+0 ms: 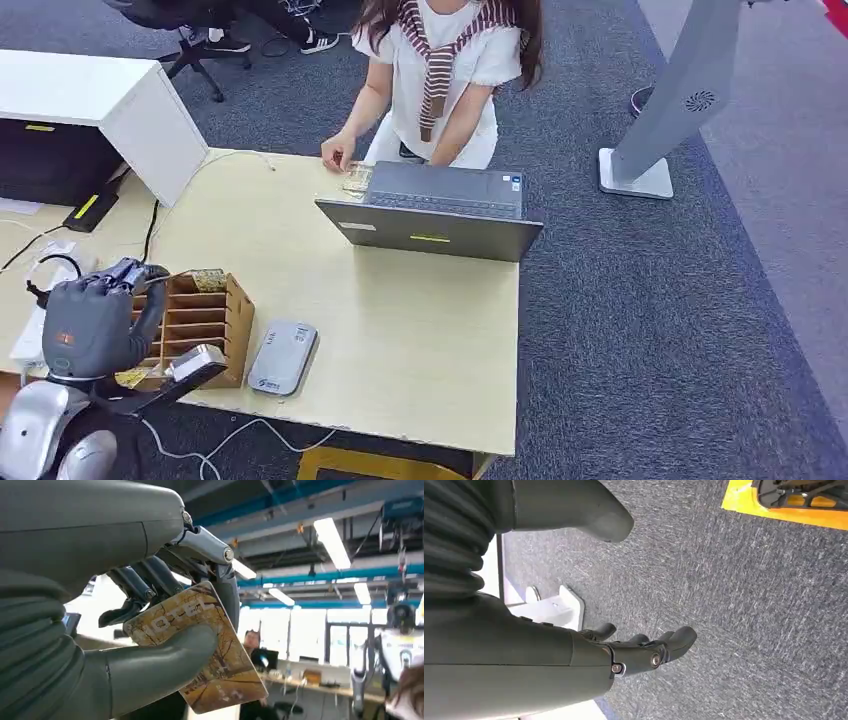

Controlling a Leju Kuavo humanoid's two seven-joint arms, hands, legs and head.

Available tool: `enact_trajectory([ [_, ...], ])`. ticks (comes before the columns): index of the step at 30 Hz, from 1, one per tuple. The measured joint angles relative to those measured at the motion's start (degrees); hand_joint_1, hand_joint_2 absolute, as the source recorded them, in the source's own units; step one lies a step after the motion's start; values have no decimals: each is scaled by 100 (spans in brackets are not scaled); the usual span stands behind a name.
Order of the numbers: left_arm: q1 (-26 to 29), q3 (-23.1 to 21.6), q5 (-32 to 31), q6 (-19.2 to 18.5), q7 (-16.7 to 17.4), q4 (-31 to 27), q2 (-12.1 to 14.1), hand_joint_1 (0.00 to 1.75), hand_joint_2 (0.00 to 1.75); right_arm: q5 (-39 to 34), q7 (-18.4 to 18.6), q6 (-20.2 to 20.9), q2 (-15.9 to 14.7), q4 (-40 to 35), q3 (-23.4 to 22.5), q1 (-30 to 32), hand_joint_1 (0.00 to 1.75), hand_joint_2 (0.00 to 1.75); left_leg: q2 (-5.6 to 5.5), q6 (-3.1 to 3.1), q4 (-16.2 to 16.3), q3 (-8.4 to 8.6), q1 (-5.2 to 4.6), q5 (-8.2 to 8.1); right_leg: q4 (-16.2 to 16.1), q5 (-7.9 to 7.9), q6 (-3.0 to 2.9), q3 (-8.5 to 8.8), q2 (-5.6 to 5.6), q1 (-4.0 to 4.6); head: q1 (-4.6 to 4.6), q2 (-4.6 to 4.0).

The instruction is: Pass the card to the sensor for recognition and then transmit it.

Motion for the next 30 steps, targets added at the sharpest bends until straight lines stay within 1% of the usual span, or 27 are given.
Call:
enact_trajectory([
  [4, -290, -88, -22, 11, 2, 72, 4, 175, 175, 0, 0, 0, 0, 0, 0, 0, 0, 175, 6, -3, 0, 1, 0, 2, 0, 5, -7, -5, 8, 0, 0, 0],
  [14, -414, -112, -40, 17, 2, 177, 7, 175, 175, 2, 0, 0, 0, 0, 0, -2, 0, 175, 9, -3, 0, -2, 0, 1, 0, 3, -6, -21, 8, 0, 2, 0],
  [15, -505, -129, -116, -5, 77, 219, 9, 175, 175, 50, 0, 15, 0, 0, 4, -1, 0, 175, 5, -3, 1, -5, 0, 3, 0, 4, -6, -27, 5, 0, 2, 0],
  [18, -1051, -282, -243, -129, 284, 519, 35, 175, 175, 127, 20, 77, 0, 0, 42, -21, 0, 175, -9, -4, 1, -10, 1, 12, 0, 7, -5, -11, -8, 1, 4, 0],
  [21, -1451, -407, -306, -195, 372, 814, 55, 175, 175, 186, 17, 96, 0, 0, 70, -35, 0, 175, 7, -6, 1, -6, 0, 15, 0, 22, -6, -19, 7, 0, -2, 0],
  [24, -1931, -525, -392, -238, 437, 1231, 55, 175, 175, 212, 20, 103, 0, 0, 114, -32, 0, 175, 6, -4, 2, -15, 1, 23, 0, 27, -4, -27, 7, 2, 4, 0],
  [26, -2339, -591, -488, -269, 496, 1647, 57, 175, 175, 265, 20, 120, 0, 2, 162, -43, 0, 175, 5, -5, 2, -16, 1, 27, 0, 31, -7, -27, 7, 1, 0, 0],
  [30, -3264, -804, -784, -297, 546, 2667, 57, 175, 175, 343, 22, 194, 0, 2, 245, -53, 0, 175, 6, -6, 2, -19, 1, 30, 1, 37, -9, -28, 9, 1, 4, 0],
])
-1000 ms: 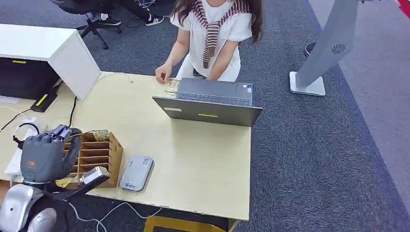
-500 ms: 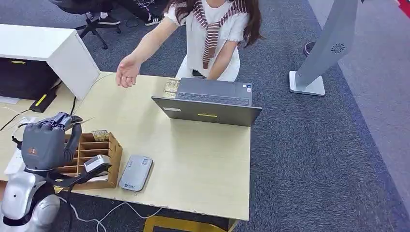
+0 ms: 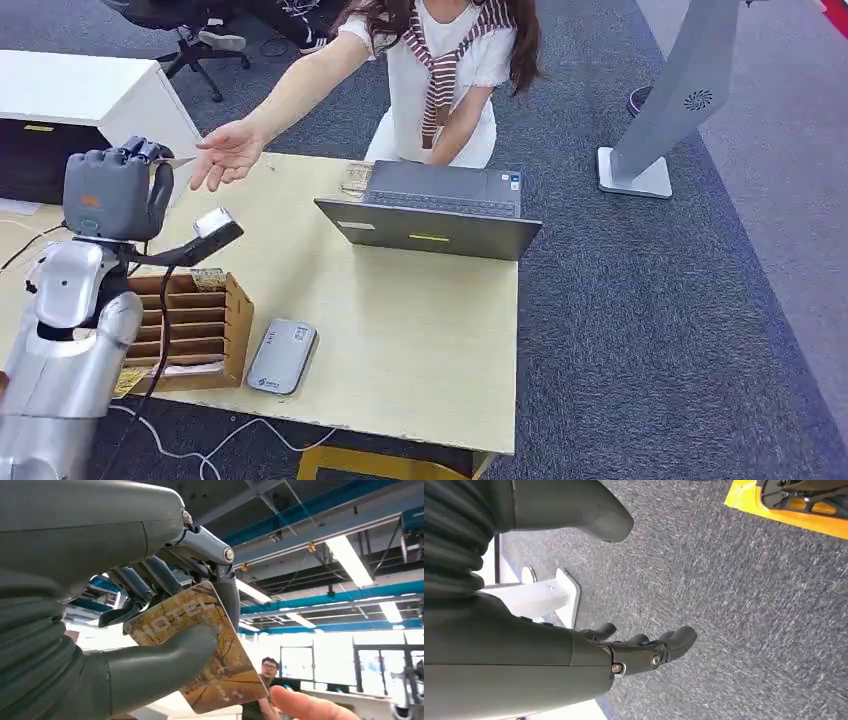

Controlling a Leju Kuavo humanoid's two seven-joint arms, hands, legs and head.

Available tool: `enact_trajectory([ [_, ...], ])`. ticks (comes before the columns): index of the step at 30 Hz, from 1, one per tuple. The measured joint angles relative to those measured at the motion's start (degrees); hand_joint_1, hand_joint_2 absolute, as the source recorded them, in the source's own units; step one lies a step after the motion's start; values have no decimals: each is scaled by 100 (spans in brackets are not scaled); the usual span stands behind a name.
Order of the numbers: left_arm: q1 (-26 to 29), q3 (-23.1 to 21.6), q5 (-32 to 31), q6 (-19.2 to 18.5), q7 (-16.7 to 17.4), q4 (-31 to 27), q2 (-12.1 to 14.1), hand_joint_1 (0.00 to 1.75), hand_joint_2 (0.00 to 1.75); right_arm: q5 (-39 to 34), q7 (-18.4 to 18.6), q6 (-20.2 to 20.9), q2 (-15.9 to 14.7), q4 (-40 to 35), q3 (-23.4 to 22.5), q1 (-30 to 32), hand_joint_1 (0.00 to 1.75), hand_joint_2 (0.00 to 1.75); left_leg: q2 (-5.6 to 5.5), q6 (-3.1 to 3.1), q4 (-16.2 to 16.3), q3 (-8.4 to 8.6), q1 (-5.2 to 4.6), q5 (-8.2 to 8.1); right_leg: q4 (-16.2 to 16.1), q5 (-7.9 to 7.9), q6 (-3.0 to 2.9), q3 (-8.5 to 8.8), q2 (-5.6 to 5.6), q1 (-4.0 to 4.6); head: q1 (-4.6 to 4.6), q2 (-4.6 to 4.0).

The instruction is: Pass the card to the sensor for recognition and then transmit it.

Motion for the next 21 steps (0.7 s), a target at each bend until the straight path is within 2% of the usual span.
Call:
enact_trajectory([
  [5, -669, -175, -151, 103, 40, 940, -22, 175, 175, 46, 11, 7, 0, 2, 63, 0, 0, 175, 10, 0, 0, -1, 0, 0, 0, 2, 2, -4, 11, 0, -2, 0],
  [13, -954, -306, -188, 225, 59, 1695, -61, 175, 175, 35, 31, 9, 0, 2, 87, 1, 0, 175, 16, -1, 0, -4, -1, -1, 0, 1, 2, -9, 19, 0, -2, 0],
  [14, -962, -311, -190, 227, 59, 1741, -63, 147, 175, 35, 31, 9, 0, 2, 88, 1, 0, 175, 19, -1, 0, -4, -1, -1, 0, 2, 2, -10, 22, 0, -2, 0],
  [15, -966, -311, -186, 232, 64, 1785, -63, 0, 175, 35, 31, 9, 0, 2, 90, 1, 0, 175, 24, -1, 0, -4, -1, -1, 0, 2, 1, -11, 27, 0, -4, 0],
  [21, -948, -311, -57, 525, 66, 1910, -105, 0, 175, 31, 33, 85, 0, 4, 90, 0, 0, 175, 18, 0, 0, -8, 0, -1, 0, 1, 2, -12, 23, 0, -2, 0],
])
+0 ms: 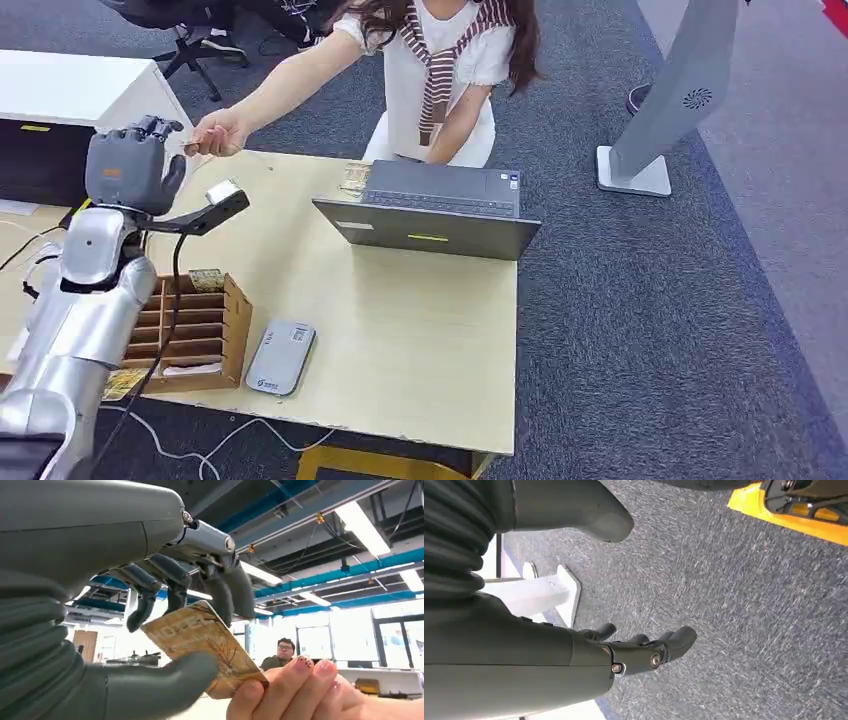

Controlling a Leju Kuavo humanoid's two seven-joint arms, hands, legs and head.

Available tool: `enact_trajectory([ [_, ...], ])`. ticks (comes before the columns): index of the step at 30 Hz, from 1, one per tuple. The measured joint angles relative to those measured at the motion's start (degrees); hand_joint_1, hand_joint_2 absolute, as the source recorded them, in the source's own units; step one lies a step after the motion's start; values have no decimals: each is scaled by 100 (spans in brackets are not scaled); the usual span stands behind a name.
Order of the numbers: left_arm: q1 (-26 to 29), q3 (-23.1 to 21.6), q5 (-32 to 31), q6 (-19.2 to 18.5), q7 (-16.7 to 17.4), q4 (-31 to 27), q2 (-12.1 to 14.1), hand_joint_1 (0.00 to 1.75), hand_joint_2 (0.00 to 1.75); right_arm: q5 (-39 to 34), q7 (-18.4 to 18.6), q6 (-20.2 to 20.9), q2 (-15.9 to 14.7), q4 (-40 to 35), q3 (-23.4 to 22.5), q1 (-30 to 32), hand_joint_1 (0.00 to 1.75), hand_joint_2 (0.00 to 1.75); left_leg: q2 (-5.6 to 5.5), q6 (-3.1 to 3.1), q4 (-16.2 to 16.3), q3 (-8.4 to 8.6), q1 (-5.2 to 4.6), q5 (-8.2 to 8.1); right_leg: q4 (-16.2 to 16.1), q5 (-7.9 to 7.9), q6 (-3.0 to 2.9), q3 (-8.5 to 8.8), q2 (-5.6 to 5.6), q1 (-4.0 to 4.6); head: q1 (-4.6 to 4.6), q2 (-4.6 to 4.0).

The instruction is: Pass the card to the sensor for recognition and then transmit it.

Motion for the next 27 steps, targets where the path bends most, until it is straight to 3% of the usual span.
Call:
enact_trajectory([
  [7, 364, 0, 271, 494, -123, -188, -61, 0, 175, -96, 35, -26, -2, 0, 0, 5, 0, 175, 1, 0, 0, -1, -1, 0, 0, 1, 0, 1, 1, -1, -2, 0],
  [13, 1216, 87, 862, 817, -459, -1095, -66, 0, 175, -188, 37, -87, -2, 0, -2, 8, 0, 175, 4, 1, -2, -3, -1, -2, 0, -1, 0, 1, 2, -1, -2, 0],
  [19, 2617, 559, 2389, 671, -1342, -2493, -81, 0, 175, -302, 31, -98, -2, 0, -26, 58, 0, 175, 9, -2, -3, -7, 1, -13, 0, -9, 0, -9, 8, 0, 0, 0],
  [27, 3170, 936, 2459, 572, -1464, -3172, -116, 0, 175, -304, 31, -103, -2, 0, -48, 59, 0, 175, 2, 0, -3, -7, 1, -8, 0, -7, -1, -3, -1, 0, -2, 0],
])
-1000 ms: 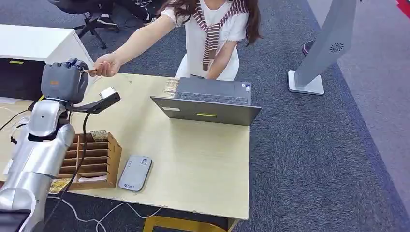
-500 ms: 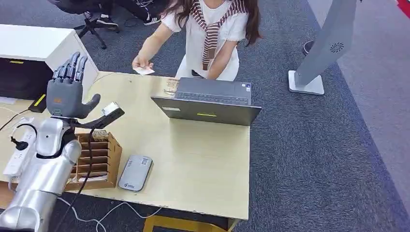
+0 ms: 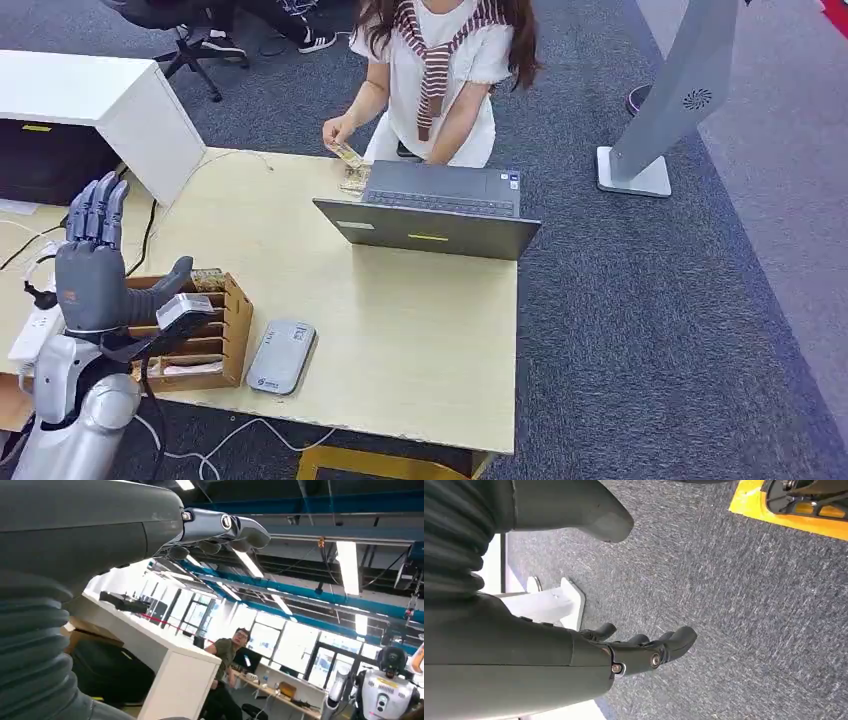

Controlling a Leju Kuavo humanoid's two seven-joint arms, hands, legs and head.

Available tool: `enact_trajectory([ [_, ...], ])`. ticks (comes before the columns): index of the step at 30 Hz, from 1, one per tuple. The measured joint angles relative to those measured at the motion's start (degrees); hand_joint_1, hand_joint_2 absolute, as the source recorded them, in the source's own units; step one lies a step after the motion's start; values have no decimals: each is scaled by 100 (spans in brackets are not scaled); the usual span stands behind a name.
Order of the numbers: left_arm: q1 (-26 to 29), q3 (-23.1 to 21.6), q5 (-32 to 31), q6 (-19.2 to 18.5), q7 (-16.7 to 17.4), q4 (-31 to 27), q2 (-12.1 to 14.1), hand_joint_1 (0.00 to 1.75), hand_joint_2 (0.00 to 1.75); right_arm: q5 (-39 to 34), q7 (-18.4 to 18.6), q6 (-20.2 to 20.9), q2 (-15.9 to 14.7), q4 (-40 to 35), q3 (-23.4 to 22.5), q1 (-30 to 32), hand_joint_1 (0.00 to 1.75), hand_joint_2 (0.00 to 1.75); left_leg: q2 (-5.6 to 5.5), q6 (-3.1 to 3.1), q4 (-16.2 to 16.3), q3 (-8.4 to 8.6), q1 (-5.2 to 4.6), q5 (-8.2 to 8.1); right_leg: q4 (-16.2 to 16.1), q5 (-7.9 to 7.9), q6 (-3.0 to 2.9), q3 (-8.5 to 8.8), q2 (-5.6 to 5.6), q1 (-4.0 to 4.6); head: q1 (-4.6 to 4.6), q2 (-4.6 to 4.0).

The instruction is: Pass the card to the sensor for recognition and then transmit it.

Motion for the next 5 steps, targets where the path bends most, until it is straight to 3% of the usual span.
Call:
enact_trajectory([
  [5, 57, 37, 0, -2, -2, -113, -7, 0, 175, 0, 0, 0, 0, 0, -4, 0, 0, 175, -6, 0, 0, 0, 0, 0, 0, 0, 0, 2, -3, 0, 2, 0],
])
